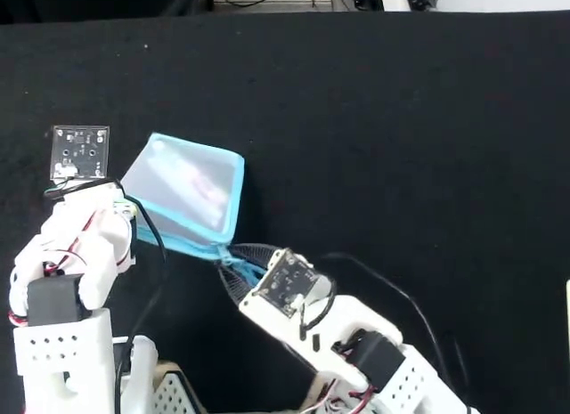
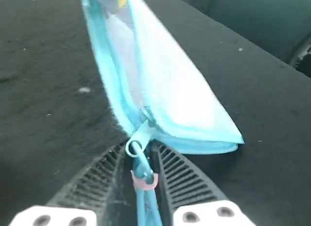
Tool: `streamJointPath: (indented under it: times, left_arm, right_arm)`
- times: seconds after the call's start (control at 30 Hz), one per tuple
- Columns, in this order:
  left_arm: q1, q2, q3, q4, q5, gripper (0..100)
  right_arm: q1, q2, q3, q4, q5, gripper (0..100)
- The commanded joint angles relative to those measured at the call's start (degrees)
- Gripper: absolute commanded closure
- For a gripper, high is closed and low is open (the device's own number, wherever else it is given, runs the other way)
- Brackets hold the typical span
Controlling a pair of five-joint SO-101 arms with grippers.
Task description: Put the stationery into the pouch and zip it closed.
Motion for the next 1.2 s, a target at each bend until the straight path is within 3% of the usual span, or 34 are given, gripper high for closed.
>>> streamJointPath:
  times: [0.0, 0.27, 0.5, 0.9, 1.07, 1.17]
  left_arm:
    - [-0.48, -0.53, -0.84, -1.49, 0.53, 97]
    - [-0.48, -0.53, -0.84, -1.49, 0.53, 97]
    - [-0.48, -0.53, -0.84, -1.49, 0.53, 97]
    - [-0.48, -0.53, -0.84, -1.41, 0.53, 97]
    - [-0.48, -0.53, -0.84, -1.41, 0.53, 97]
    - [-0.48, -0.53, -0.84, -1.41, 0.53, 97]
  right_arm:
    - [3.43, -9.36, -5.14, 1.67, -0.53, 96.7]
    - [3.96, -9.36, -5.58, 2.99, -0.18, 96.7]
    - [3.69, -9.36, -9.19, 10.29, -0.09, 96.2]
    - [3.69, -9.36, -8.22, 10.11, -0.09, 96.0]
    - [3.69, -9.36, -8.22, 10.46, -0.53, 87.5]
    - [3.69, -9.36, -8.22, 10.37, -0.18, 90.6]
